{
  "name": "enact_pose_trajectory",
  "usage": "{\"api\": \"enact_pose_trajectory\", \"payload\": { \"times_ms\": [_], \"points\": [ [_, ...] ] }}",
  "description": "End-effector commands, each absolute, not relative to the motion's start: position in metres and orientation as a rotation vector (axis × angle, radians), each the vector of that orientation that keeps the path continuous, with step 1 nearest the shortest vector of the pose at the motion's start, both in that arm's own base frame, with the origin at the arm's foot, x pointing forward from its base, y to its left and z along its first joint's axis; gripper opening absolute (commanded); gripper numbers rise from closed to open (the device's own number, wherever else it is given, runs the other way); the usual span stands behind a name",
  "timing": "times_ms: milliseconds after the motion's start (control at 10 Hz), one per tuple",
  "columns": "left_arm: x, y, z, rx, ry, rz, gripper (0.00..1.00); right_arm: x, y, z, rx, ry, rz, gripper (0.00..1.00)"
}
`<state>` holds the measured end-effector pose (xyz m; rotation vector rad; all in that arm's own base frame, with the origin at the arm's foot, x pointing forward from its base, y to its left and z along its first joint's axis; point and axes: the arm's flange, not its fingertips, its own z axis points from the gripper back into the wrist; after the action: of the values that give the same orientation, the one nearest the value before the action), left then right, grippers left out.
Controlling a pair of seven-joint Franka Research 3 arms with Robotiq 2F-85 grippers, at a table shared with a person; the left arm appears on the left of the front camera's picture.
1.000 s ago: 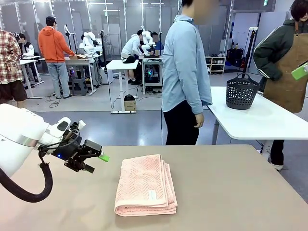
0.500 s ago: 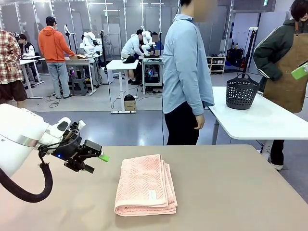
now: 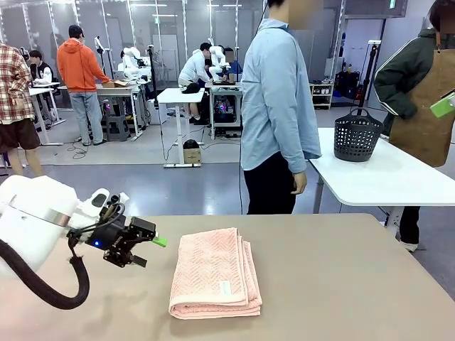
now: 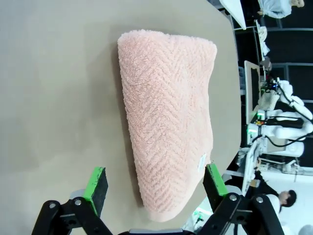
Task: Fold the towel.
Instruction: Pick up the 100 cm Hotel Towel and place it on the left side of the table.
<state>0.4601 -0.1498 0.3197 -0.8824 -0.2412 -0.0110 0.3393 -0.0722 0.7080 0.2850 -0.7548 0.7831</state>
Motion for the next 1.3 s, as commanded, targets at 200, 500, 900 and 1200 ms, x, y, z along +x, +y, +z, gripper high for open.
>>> {"api": "enact_pose_trajectory", "payload": {
  "times_ms": [200, 500, 900, 1200],
  "points": [
    [0.48, -0.17, 0.284, -0.962, -0.273, -0.01, 1.0, 0.34, -0.072, 0.71, 0.283, -0.75, 0.763, 1.0],
    [0.488, -0.179, 0.269, -1.06, -0.271, -0.034, 1.0, 0.34, -0.072, 0.71, 0.283, -0.75, 0.763, 1.0],
    [0.49, -0.201, 0.259, -1.093, -0.232, -0.009, 1.0, 0.34, -0.072, 0.71, 0.283, -0.75, 0.763, 1.0],
    [0.494, -0.208, 0.252, -1.15, -0.223, -0.004, 0.87, 0.34, -0.072, 0.71, 0.283, -0.75, 0.763, 1.0]
  ]
}}
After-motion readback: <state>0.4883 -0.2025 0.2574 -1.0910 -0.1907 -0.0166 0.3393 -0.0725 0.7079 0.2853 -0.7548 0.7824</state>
